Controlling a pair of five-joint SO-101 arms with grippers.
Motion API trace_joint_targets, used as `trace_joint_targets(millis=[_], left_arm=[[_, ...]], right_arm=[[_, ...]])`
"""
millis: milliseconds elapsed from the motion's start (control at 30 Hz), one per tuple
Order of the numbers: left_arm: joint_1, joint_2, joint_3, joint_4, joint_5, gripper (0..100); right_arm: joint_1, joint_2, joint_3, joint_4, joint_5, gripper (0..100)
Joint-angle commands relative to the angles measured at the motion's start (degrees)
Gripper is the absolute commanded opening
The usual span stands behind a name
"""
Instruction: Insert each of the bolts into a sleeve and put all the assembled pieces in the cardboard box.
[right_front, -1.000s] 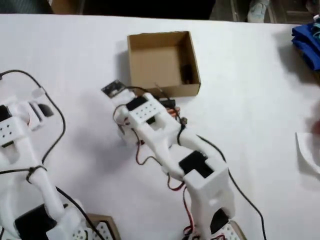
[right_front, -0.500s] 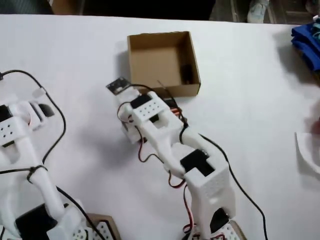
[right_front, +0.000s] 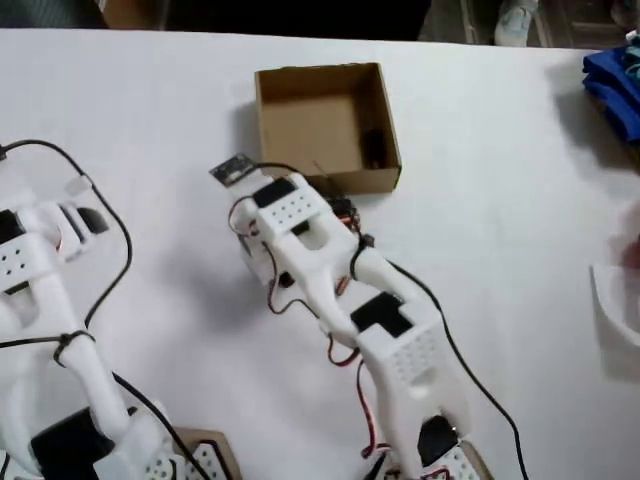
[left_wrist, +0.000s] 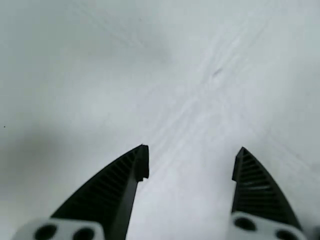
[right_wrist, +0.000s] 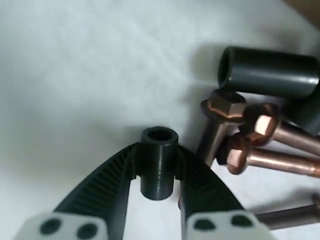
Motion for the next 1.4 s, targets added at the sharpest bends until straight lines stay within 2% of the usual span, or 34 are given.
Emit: trace_joint_targets(millis=[0,167,433,600,733,867,1100,1200,1367], left_arm=[[-0.4,-2.1,-0.1,0.4,-0.1,28],[-0.4,-2.1,-0.1,0.9,-0.1,28],[-0.4,-2.1,0.0,1.2,-0.1,28],[0.4,-2.1,0.0,1.2,-0.6,28],[3.3,-2.0,0.0,1.2,-3.6,28],[6.8,-2.0,-0.1,1.8,-3.6,28],[17.1,-0.1,-1.3,5.7,-3.6,28],[20.7,5.6,-5.1,7.8,-3.3,28],[25.6,16.3,-17.5,15.9,-3.3,28]], right_arm=[[-0.7,3.6,-3.6,4.3,-0.5,2.2],[-1.2,2.0,-4.9,5.9,-6.9,2.0],[-4.4,-10.3,0.0,3.6,-7.3,2.0],[-2.4,-20.4,10.1,-4.8,-7.3,2.0],[0.7,-30.5,21.2,-12.4,-7.4,1.9],[6.2,-41.5,32.3,-21.0,-7.4,1.9],[15.3,-59.0,50.2,-32.7,-7.0,1.9],[17.4,-67.0,56.5,-34.3,-6.9,1.9],[23.6,-81.3,67.6,-40.8,-6.9,1.9]])
